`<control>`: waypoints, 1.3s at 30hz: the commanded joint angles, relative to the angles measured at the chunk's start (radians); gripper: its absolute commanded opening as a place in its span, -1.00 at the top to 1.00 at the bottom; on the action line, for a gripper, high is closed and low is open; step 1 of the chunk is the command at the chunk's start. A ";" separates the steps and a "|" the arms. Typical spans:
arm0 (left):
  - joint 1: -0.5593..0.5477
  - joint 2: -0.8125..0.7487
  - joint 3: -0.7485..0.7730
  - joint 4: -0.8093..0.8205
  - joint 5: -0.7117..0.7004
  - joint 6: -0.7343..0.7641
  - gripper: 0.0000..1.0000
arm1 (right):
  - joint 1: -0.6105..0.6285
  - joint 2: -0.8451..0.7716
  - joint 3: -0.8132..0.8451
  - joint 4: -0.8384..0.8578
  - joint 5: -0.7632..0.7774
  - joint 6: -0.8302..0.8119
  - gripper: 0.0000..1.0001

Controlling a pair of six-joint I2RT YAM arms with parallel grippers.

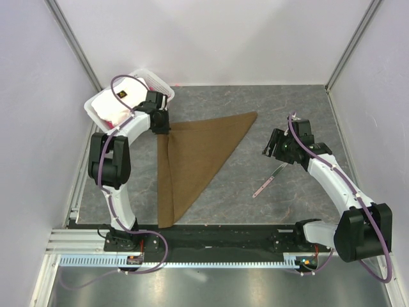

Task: Fold the napkin, place the utensils inside, and roll it up
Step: Fold the napkin

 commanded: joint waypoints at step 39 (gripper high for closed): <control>0.134 0.098 0.198 -0.051 0.013 0.065 0.96 | -0.002 0.015 0.019 0.027 -0.008 -0.020 -0.38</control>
